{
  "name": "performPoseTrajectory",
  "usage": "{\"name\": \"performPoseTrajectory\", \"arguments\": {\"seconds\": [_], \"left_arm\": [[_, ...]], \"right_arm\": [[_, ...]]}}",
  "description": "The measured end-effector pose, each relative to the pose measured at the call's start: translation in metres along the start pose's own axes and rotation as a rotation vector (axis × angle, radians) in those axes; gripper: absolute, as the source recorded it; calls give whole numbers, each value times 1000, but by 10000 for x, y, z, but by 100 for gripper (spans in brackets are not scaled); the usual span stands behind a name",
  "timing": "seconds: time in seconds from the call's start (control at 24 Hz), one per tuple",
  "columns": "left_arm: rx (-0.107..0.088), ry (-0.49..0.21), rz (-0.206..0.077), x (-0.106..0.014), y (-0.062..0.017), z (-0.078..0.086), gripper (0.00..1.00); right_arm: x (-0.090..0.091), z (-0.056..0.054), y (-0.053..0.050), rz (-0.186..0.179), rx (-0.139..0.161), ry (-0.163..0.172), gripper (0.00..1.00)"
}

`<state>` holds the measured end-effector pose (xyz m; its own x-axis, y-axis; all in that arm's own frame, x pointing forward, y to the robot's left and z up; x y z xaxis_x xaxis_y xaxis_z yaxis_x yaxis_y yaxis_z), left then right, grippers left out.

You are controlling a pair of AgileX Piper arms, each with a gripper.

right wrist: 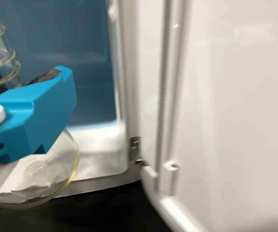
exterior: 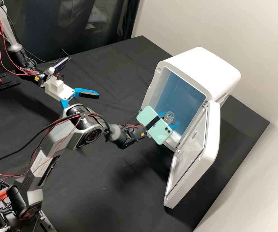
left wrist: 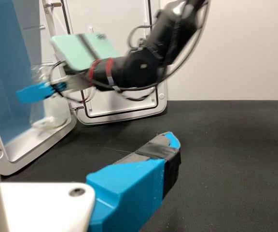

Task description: Take the flask out of the incubator

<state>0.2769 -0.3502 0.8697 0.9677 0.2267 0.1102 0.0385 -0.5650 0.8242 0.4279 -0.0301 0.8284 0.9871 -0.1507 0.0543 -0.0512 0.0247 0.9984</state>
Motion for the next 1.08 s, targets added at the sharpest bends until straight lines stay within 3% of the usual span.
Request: {"name": "performPoseTrajectory", "arguments": {"seconds": [0.17,0.25,0.33,0.58,0.83,1.04,1.08], "left_arm": [[0,5,1,-2,2,-15,100],[-1,7,1,-3,3,-22,100],[-2,7,2,-3,5,-21,100],[0,7,19,-16,49,-21,100],[0,12,22,-25,60,-39,100],[-2,13,11,-47,33,-37,100],[-3,13,8,-52,27,-37,100]], "right_arm": [[-341,146,115,45,-1,58,0],[-539,287,183,70,8,77,0],[-709,422,228,78,16,72,0],[-1066,669,207,-8,5,17,0],[-1363,796,20,-165,-27,17,0],[-1594,848,-39,-249,-41,23,0],[-1627,844,-45,-251,-39,33,0]]}}
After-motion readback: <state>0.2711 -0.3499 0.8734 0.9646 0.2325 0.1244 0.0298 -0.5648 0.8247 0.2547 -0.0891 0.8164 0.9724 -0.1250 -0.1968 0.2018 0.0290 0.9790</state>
